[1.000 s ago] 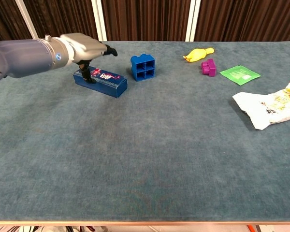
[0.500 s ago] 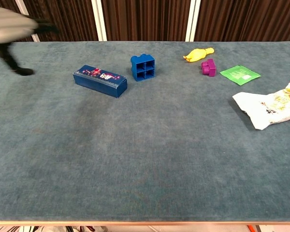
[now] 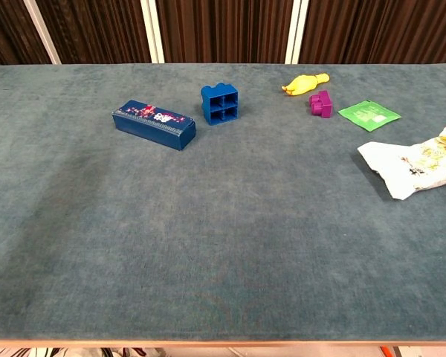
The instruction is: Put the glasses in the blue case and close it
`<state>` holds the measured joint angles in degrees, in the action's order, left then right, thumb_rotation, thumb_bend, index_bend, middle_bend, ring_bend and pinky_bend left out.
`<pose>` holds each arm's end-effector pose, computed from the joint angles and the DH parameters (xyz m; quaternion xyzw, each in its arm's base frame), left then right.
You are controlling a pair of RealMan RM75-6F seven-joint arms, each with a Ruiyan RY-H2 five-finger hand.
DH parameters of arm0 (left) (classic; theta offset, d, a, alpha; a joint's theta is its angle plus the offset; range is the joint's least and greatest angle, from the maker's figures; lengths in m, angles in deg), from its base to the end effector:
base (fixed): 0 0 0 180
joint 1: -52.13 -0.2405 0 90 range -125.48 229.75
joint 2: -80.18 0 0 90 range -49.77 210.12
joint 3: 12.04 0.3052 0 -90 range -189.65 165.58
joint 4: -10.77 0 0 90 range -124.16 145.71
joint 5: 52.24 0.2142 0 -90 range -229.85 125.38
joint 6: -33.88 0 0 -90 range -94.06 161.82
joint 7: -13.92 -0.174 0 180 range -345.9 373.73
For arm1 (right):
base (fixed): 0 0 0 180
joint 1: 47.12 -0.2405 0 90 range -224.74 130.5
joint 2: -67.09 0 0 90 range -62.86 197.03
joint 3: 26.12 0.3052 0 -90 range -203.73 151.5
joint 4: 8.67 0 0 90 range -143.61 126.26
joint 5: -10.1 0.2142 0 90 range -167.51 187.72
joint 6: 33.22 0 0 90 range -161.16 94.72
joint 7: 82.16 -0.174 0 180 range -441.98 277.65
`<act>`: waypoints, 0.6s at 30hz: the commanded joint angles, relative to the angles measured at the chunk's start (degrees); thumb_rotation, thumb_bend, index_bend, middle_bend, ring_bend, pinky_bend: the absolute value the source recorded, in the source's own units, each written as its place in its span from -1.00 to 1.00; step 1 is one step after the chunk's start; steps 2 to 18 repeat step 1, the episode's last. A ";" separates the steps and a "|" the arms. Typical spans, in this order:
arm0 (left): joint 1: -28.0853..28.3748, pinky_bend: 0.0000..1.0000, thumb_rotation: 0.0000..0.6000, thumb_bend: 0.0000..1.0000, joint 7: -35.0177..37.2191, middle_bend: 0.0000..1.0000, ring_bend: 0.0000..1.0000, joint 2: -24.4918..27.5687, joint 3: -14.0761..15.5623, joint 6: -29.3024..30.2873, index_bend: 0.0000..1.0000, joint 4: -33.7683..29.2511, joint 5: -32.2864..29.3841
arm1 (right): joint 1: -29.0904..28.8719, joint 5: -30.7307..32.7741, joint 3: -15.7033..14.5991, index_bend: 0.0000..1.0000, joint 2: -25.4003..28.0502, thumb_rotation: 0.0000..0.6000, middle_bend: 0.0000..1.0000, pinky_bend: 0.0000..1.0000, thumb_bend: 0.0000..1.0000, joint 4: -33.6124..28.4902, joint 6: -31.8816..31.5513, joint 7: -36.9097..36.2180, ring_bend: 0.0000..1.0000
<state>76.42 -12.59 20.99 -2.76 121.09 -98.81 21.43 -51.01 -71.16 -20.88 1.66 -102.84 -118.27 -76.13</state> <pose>-0.2806 0.2672 0.1674 -0.6868 -0.3008 -0.2950 0.5924 -0.3614 -0.2167 0.1769 0.5689 -0.3865 0.3668 0.6265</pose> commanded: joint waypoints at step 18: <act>-1.61 -0.96 1.00 -0.50 0.82 -1.00 -1.00 0.77 -0.21 0.88 -1.00 0.46 1.50 | 0.04 -0.05 -0.03 -0.96 0.01 1.00 -1.00 -0.44 -0.65 0.00 0.00 -0.11 -0.79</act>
